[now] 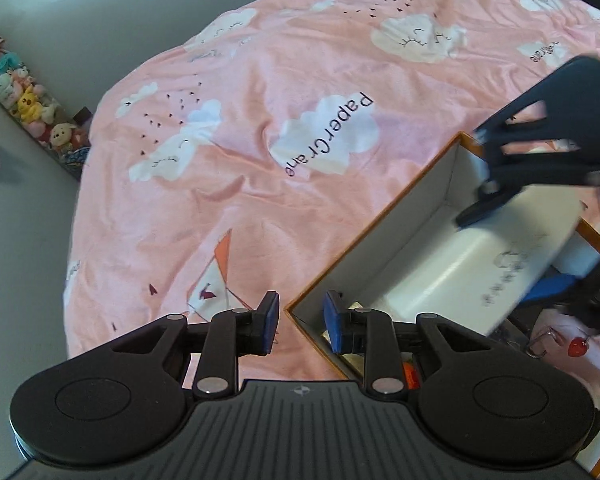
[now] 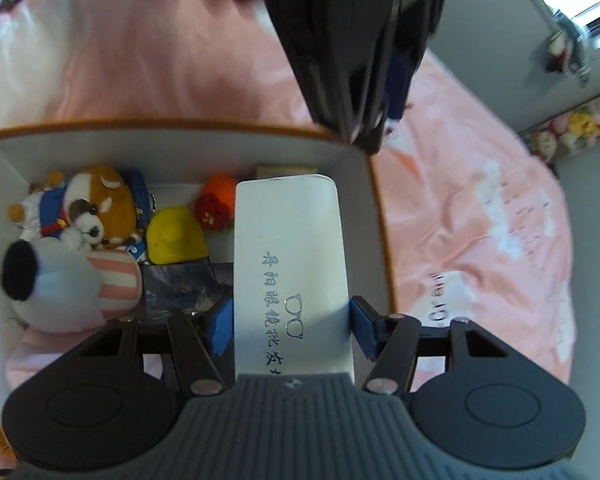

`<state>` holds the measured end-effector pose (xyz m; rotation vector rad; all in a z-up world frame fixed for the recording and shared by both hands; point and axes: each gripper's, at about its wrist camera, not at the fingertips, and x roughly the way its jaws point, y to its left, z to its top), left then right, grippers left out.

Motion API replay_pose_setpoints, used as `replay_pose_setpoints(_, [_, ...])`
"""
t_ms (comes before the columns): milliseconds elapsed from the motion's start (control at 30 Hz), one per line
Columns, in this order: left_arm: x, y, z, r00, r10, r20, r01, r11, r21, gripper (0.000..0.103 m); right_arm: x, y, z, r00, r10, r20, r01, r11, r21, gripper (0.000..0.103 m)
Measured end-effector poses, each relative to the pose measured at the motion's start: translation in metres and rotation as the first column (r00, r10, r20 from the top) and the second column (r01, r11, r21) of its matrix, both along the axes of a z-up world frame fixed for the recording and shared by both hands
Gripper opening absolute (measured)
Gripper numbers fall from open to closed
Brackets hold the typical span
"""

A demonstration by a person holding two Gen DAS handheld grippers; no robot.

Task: Organize objects
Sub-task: 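Open the left tool while the right lowers the white box into the box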

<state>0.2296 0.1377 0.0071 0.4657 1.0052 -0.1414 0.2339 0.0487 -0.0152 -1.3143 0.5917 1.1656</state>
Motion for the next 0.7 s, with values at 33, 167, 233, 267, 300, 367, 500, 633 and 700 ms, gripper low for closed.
replay_pose_setpoints(33, [0.0,0.0,-0.003,1.0,-0.01,-0.003,0.01,1.0,-0.004,0.032,0.005,0.003,-0.007,1.0,-0.005,-0.01,0.005,1.0,-0.014,0.062])
replay_pose_setpoints(167, [0.0,-0.004,-0.017,0.998,-0.064,-0.025,0.064,0.998,0.003,0.032,0.022,0.013,-0.032,1.0,-0.002,-0.014,0.001,0.998,-0.058,0.062])
replay_pose_setpoints(233, [0.001,-0.005,-0.023,0.996,-0.079,-0.036,0.079,0.997,0.002,0.032,0.028,0.017,-0.042,1.0,0.004,-0.011,-0.005,0.996,-0.089,0.062])
replay_pose_setpoints(267, [0.001,-0.005,-0.026,0.995,-0.088,-0.039,0.088,0.996,0.002,0.032,0.031,0.019,-0.047,1.0,0.01,-0.013,-0.011,0.995,-0.099,0.062])
replay_pose_setpoints(300, [0.0,-0.005,-0.029,0.995,-0.093,-0.041,0.093,0.996,0.002,0.032,0.033,0.02,-0.05,1.0,0.016,-0.016,-0.018,0.994,-0.105,0.062])
replay_pose_setpoints(367, [0.001,-0.004,-0.033,0.994,-0.095,-0.045,0.095,0.995,0.004,0.032,0.037,0.024,-0.056,1.0,0.019,-0.024,-0.021,0.994,-0.106,0.062])
replay_pose_setpoints(500, [0.001,-0.002,-0.037,0.994,-0.092,-0.051,0.092,0.996,-0.003,0.032,0.039,0.028,-0.067,0.999,0.035,-0.014,-0.036,0.992,-0.118,0.062])
replay_pose_setpoints(633, [0.001,-0.002,-0.037,0.995,-0.089,-0.05,0.089,0.996,-0.007,0.032,0.037,0.03,-0.069,0.999,0.032,-0.007,-0.033,0.993,-0.115,0.062])
replay_pose_setpoints(700, [0.001,-0.003,-0.036,0.995,-0.087,-0.054,0.086,0.996,-0.006,0.032,0.035,0.03,-0.068,1.0,0.031,-0.002,-0.031,0.993,-0.113,0.062])
